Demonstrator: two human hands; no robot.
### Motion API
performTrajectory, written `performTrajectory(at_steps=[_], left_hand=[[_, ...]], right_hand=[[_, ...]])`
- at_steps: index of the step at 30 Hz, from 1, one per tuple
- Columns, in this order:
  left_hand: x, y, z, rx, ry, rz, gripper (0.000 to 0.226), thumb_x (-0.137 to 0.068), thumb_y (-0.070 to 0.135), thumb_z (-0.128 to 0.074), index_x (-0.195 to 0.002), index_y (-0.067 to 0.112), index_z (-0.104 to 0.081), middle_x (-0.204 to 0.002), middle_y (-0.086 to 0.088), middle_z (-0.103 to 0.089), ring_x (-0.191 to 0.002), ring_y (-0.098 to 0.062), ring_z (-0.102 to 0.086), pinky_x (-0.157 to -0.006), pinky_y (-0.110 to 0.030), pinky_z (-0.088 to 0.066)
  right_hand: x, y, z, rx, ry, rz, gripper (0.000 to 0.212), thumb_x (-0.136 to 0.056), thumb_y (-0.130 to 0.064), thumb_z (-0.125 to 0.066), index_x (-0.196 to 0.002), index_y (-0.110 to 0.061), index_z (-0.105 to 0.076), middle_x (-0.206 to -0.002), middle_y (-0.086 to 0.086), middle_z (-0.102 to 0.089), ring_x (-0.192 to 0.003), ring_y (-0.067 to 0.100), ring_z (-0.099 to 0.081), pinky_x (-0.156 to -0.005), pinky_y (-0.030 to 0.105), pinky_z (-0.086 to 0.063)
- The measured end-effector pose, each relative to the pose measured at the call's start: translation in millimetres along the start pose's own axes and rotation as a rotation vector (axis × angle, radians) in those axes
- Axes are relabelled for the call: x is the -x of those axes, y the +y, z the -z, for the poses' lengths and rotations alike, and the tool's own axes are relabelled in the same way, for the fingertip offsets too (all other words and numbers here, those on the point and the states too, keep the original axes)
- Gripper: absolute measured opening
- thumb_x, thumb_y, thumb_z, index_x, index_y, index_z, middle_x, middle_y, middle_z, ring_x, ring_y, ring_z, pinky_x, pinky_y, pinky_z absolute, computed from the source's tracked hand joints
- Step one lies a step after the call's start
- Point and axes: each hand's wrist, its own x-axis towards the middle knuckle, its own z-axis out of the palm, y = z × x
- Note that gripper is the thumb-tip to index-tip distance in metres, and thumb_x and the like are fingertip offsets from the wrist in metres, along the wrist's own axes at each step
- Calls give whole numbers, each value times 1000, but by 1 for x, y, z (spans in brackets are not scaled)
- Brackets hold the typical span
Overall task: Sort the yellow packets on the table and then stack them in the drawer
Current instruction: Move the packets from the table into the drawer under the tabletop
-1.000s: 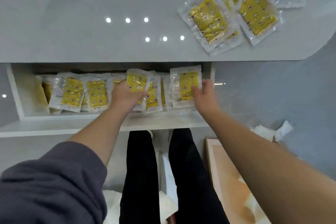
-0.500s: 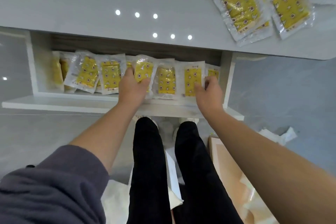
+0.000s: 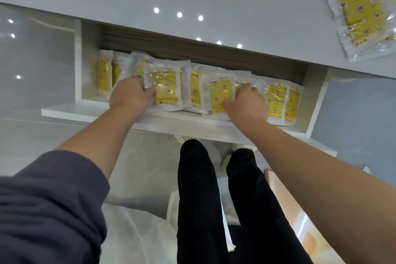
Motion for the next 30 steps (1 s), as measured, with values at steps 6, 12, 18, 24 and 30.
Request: performTrajectory(at_steps=[6,12,18,24,30], left_hand=[[-17,-21,33,-505,336,-270,35,-85,11,-58,-118,1,-52,-115,-23,-55,-104,-40,-52,-83,-44,-43],[-66,-40,68,-796,97,-400,65,-86,23,-61,-143,12,-33,-134,-16,-50,-127,-35,-42,-111,-49,-20],[-97,-51,97,-747,-119,-591,82,-83,50,-66,-149,24,-26,-128,-13,-58,-115,-35,-53,-91,-36,-44],[-106,-54,106,-615,-149,-652,28,-82,38,-69,-104,23,-60,-98,-2,-66,-92,-27,-59,-79,-38,-52],[-107,-38,92,-482,-116,-596,33,-91,42,-58,-111,16,-61,-111,-6,-63,-102,-29,-57,-83,-34,-48]], right_hand=[[3,-38,9,125,207,318,38,-88,-28,-53,-122,-12,-48,-121,7,-52,-113,28,-49,-93,42,-38],[-18,-135,-13,164,16,583,47,-92,-27,-50,-137,-18,-42,-135,5,-50,-125,27,-45,-102,40,-31],[-41,-183,-20,99,-129,625,32,-99,-19,-43,-129,-25,-51,-129,1,-55,-118,24,-51,-96,35,-38],[-36,-193,-20,-68,-154,614,16,-99,-25,-49,-110,-22,-60,-117,-1,-57,-105,20,-55,-92,34,-43],[-45,-205,-31,34,-148,470,26,-99,-34,-46,-118,-21,-58,-117,2,-59,-108,23,-56,-95,38,-43]])
